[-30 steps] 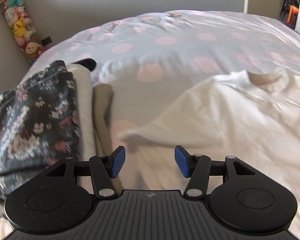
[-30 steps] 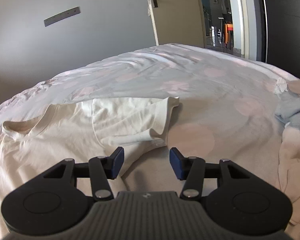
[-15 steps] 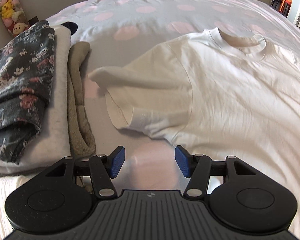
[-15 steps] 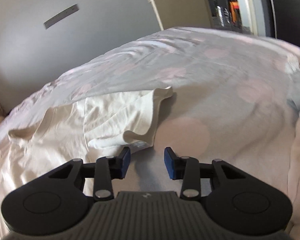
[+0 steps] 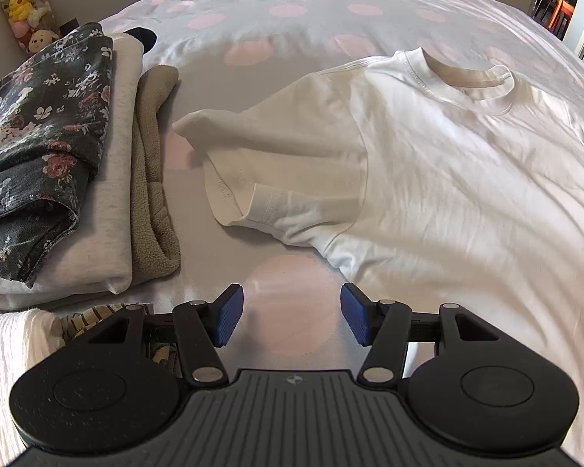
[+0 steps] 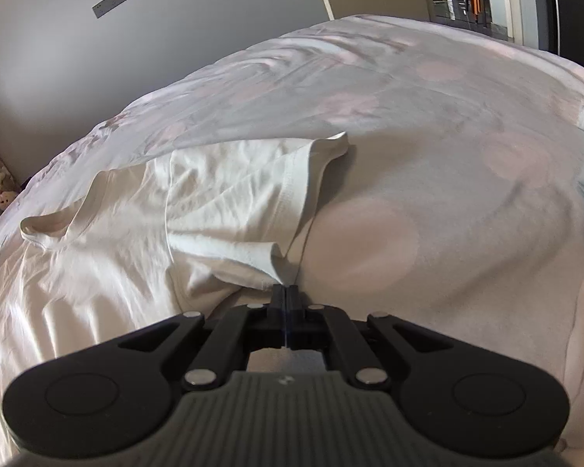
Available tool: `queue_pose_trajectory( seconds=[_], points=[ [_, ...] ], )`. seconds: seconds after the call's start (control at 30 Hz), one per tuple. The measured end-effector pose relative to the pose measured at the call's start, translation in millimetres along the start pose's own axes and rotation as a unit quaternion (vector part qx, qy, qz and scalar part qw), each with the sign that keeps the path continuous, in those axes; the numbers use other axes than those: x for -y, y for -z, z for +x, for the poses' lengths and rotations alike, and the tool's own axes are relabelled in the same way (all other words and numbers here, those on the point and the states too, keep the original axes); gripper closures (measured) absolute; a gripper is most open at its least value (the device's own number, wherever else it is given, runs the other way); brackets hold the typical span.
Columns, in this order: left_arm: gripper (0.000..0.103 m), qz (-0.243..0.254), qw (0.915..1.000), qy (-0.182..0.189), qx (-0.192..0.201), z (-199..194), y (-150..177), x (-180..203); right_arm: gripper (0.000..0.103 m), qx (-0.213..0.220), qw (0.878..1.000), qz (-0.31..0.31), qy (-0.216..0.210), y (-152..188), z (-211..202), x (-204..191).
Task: Fold clothes
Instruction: 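Smooth the shirt's hem with the right gripper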
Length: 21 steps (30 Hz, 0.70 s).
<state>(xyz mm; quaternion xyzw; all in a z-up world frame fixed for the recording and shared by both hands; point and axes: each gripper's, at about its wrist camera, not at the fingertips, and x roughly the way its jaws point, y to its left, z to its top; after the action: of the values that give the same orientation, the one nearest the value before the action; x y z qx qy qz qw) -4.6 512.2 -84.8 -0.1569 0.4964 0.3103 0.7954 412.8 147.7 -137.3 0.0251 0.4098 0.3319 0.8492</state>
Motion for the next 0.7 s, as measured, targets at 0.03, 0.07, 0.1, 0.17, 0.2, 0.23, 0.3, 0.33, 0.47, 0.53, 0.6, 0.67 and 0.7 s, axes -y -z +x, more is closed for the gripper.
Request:
queue_pose_trajectory(
  seconds=[0.03, 0.07, 0.1, 0.17, 0.2, 0.23, 0.3, 0.33, 0.47, 0.53, 0.6, 0.67, 0.7],
  points=[
    [0.050, 0.001, 1.0000, 0.001, 0.002, -2.6, 0.7, 0.0, 0.102, 0.001, 1.000, 0.002, 0.007, 0.6, -2.4, 0.7],
    [0.050, 0.001, 1.0000, 0.001, 0.004, -5.1, 1.5, 0.1, 0.103, 0.004, 1.000, 0.003, 0.021, 0.5, -5.0, 1.3],
    [0.049, 0.002, 1.0000, 0.002, 0.005, -7.7, 2.2, 0.1, 0.103, 0.008, 0.999, 0.003, 0.037, 0.3, -7.8, 1.7],
    [0.049, 0.001, 1.0000, 0.000, 0.007, -11.3, 4.6, -2.2, 0.101, 0.027, 0.997, 0.004, 0.073, -1.9, -15.4, 4.7],
    [0.049, -0.001, 1.0000, -0.001, 0.007, -12.1, 5.8, -4.3, 0.098, 0.039, 0.996, 0.012, 0.080, -3.3, -20.3, 8.9],
    [0.049, -0.004, 1.0000, -0.002, 0.007, -12.8, 7.1, -6.6, 0.098, 0.052, 0.996, 0.030, 0.069, -5.4, -25.4, 15.5],
    [0.049, -0.012, 0.9999, -0.003, 0.003, -11.3, 8.7, -11.5, 0.096, 0.073, 0.994, 0.073, 0.028, -10.1, -30.9, 27.9],
    [0.049, -0.015, 0.9999, -0.003, 0.000, -9.7, 9.0, -13.3, 0.095, 0.079, 0.993, 0.083, 0.017, -14.3, -30.7, 31.4],
    [0.049, -0.020, 0.9998, -0.001, -0.002, -7.0, 8.9, -19.2, 0.093, 0.076, 0.995, 0.057, 0.008, -42.8, -11.3, 36.7],
    [0.049, -0.023, 0.9997, -0.001, -0.002, -5.9, 8.9, -21.3, 0.090, 0.067, 0.996, 0.058, 0.006, -58.1, 4.9, 44.9],
    [0.049, -0.026, 0.9996, -0.001, -0.007, -3.4, 9.4, -22.0, 0.080, 0.050, 0.996, 0.077, -0.006, -70.3, 21.9, 55.1],
    [0.049, -0.025, 0.9996, -0.002, -0.011, -1.4, 9.9, -21.8, 0.071, 0.032, 0.995, 0.093, -0.015, -80.5, 38.2, 63.3],
    [0.049, -0.023, 0.9996, -0.003, -0.014, -0.7, 10.1, -21.4, 0.071, 0.026, 0.995, 0.097, -0.013, -83.1, 44.6, 64.6]
  ],
)
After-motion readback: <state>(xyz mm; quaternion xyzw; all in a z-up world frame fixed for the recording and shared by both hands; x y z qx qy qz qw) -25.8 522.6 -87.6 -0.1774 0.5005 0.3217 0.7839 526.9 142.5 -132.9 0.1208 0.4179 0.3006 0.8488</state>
